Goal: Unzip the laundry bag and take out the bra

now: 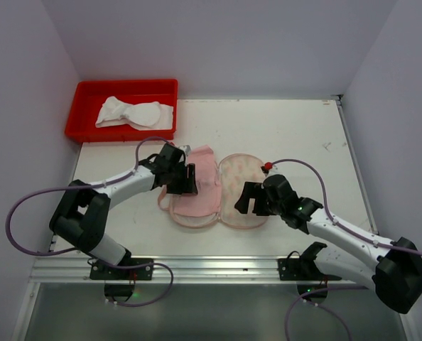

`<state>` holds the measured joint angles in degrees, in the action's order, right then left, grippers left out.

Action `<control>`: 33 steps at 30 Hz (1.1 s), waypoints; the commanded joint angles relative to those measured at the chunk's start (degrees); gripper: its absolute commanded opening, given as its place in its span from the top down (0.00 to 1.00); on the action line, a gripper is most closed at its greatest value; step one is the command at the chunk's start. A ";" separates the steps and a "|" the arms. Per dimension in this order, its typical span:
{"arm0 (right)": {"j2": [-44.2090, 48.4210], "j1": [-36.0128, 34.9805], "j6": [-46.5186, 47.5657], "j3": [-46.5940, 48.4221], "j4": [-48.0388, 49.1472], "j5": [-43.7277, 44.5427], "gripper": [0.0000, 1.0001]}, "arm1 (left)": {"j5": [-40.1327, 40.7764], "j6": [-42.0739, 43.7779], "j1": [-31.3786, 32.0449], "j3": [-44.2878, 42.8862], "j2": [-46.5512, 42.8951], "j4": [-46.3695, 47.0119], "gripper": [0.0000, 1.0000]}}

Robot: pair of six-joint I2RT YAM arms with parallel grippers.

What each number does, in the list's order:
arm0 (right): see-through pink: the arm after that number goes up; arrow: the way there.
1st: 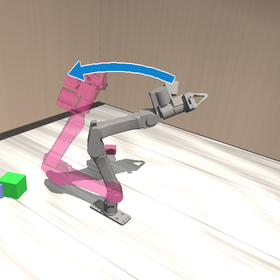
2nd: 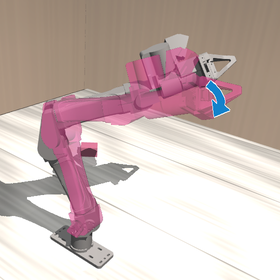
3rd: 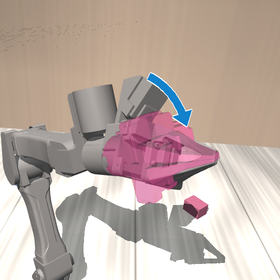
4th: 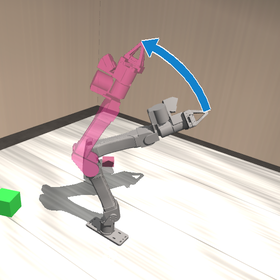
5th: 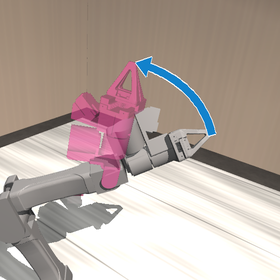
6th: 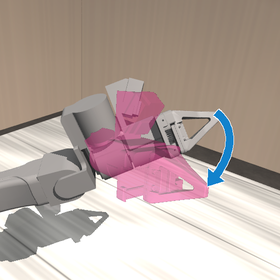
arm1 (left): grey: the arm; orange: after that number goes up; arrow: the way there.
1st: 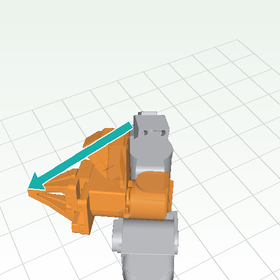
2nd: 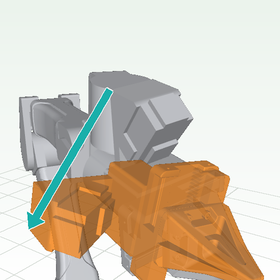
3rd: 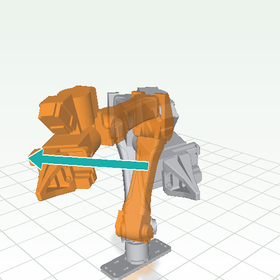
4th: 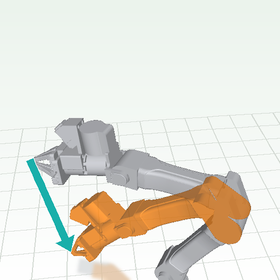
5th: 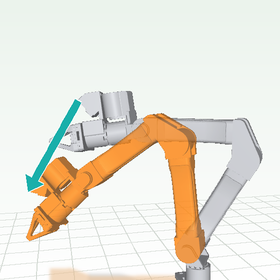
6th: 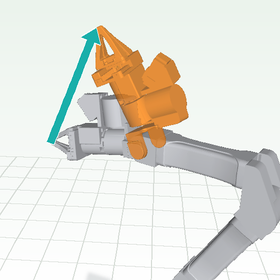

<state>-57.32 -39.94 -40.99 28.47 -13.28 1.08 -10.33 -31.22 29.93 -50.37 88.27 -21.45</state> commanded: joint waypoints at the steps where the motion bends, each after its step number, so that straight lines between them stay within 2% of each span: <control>1: -0.95 0.30 -0.67 -0.25 3.08 -2.31 0.10 | -1.09 2.48 0.74 -3.15 0.24 0.63 0.44; 2: -0.95 0.30 -0.75 -0.34 3.26 -2.40 0.10 | -1.53 2.40 0.91 -3.42 0.06 0.01 0.50; 3: -1.04 0.30 -0.76 -0.43 3.35 -2.40 0.10 | -1.89 2.48 1.00 -3.42 -0.46 -0.17 0.63; 6: -0.78 0.30 -0.76 -0.43 3.35 -2.23 0.10 | -2.33 2.66 1.09 -4.38 -2.56 -2.45 0.83; 8: -0.60 0.30 -0.58 -0.26 3.35 -2.14 0.10 | -2.42 2.83 1.09 -5.17 -4.06 -3.50 0.87; 11: -0.95 0.30 -0.40 -0.08 3.43 -1.96 0.10 | -3.90 2.83 1.18 -6.31 -6.09 -3.68 1.00; 18: 2.37 0.30 -0.67 0.36 2.12 -1.35 0.10 | -9.80 -0.06 1.09 -13.86 -9.86 -4.12 1.00; 23: 8.18 0.30 -0.40 2.11 -2.19 1.64 0.10 | -5.94 -1.12 0.30 -27.46 -11.01 -9.56 1.00; 26: 13.36 0.39 -0.05 2.82 -3.16 2.78 0.10 | -4.61 -1.73 -3.46 -34.15 -10.75 -11.67 1.00; 28: 16.87 0.30 0.47 3.43 -3.68 3.57 0.10 | -4.61 -2.17 -8.21 -37.07 -10.31 -12.03 1.00; 33: 20.93 0.31 2.49 3.61 -3.68 4.54 0.10 | -1.71 -1.74 -16.30 -47.97 -7.25 -11.60 1.00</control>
<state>-37.74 -39.72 -40.42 29.95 -16.64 3.53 -13.39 -32.29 16.64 -92.18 79.72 -32.16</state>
